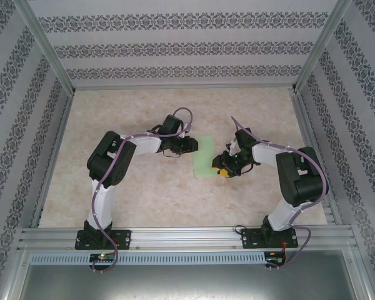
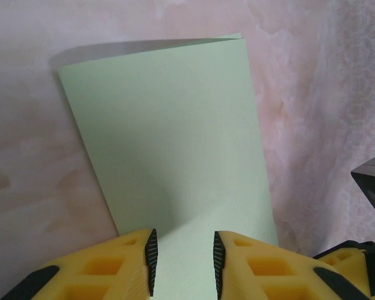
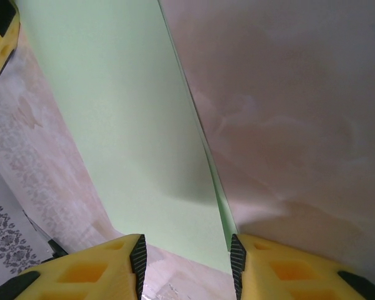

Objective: Fold a paper plane with a square sheet of paper (fold left side to right side)
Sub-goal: Fold the triangle a second time at the center of the table.

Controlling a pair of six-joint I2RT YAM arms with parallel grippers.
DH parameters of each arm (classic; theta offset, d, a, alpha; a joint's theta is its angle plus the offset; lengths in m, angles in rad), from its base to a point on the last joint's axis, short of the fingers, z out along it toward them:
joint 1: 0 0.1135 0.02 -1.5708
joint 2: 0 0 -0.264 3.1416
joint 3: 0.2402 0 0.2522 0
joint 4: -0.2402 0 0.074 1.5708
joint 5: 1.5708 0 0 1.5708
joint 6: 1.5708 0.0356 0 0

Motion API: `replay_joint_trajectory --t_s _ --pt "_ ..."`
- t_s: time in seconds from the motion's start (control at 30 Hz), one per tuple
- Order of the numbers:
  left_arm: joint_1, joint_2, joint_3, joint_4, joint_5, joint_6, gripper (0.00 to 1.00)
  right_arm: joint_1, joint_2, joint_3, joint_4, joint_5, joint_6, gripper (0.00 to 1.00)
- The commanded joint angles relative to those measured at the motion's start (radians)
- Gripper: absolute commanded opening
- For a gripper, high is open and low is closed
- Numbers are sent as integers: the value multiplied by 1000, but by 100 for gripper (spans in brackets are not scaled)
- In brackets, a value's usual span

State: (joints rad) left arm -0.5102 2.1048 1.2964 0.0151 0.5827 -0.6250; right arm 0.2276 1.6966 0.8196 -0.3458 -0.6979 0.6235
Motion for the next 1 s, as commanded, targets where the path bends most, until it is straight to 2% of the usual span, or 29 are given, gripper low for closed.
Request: replay_joint_trajectory --t_s 0.0,0.3,0.57,0.8,0.97 --pt "4 15 -19 -26 -8 22 33 16 18 22 23 -17 17 43" --pt "4 1 -26 -1 14 19 35 21 22 25 93 -41 39 43" --pt "22 -137 -56 54 45 53 49 22 42 66 94 -56 33 44" --pt "10 -395 -228 74 -62 164 61 10 65 139 83 -78 28 45" --pt "-104 -542 -332 9 -211 253 71 -4 98 207 61 -99 33 45"
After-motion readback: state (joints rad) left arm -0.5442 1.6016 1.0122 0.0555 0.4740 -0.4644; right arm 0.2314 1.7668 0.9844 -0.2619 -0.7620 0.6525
